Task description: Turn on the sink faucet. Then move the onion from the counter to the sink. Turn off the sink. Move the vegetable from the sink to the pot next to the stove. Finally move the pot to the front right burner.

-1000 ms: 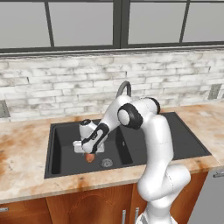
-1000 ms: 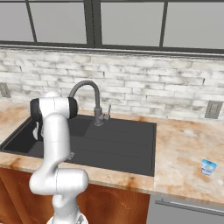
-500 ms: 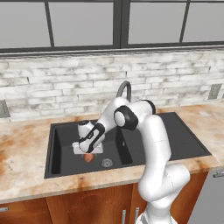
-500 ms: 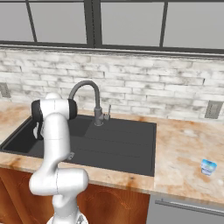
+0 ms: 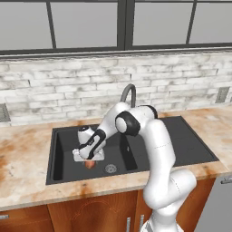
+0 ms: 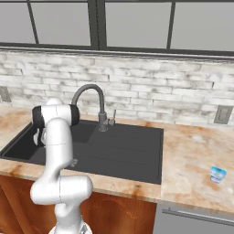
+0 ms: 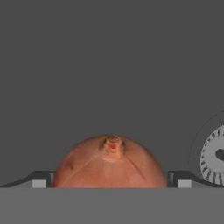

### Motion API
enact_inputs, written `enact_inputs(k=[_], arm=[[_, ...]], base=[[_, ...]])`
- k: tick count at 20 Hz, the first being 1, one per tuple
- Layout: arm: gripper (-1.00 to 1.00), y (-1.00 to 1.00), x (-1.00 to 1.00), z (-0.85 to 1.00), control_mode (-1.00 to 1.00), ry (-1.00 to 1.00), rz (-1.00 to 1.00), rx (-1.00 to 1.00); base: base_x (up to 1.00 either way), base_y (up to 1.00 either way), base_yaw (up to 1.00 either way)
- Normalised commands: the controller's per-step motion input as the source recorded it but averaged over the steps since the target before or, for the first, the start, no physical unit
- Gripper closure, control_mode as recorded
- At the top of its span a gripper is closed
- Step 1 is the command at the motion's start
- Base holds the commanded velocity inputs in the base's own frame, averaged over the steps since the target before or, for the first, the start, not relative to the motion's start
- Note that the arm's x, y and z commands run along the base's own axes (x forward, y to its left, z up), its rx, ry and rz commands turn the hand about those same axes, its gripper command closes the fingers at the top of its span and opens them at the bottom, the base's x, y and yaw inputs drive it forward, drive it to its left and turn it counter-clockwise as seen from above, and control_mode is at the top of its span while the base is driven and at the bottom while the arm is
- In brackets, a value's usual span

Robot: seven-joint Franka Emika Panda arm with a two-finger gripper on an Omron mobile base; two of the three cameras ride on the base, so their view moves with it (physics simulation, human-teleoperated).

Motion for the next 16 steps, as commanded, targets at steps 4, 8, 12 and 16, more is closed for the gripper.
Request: enact_inputs(k=[4,8,12,16], arm=[[-1.00,0.00,-0.49,-0.14,-1.00,0.00,-0.08,0.00],[-1.00,0.00,-0.16,-0.21,-1.00,0.00,-0.07,0.00],[-1.00,-0.01,0.04,-0.36,-1.00,-0.06,0.00,0.00],[-1.00,0.00,0.18,-0.31,-1.00,-0.10,0.00,0.00]], base=[[0.00,0.00,0.00],[0.00,0.00,0.00],[0.00,0.00,0.00],[0.00,0.00,0.00]])
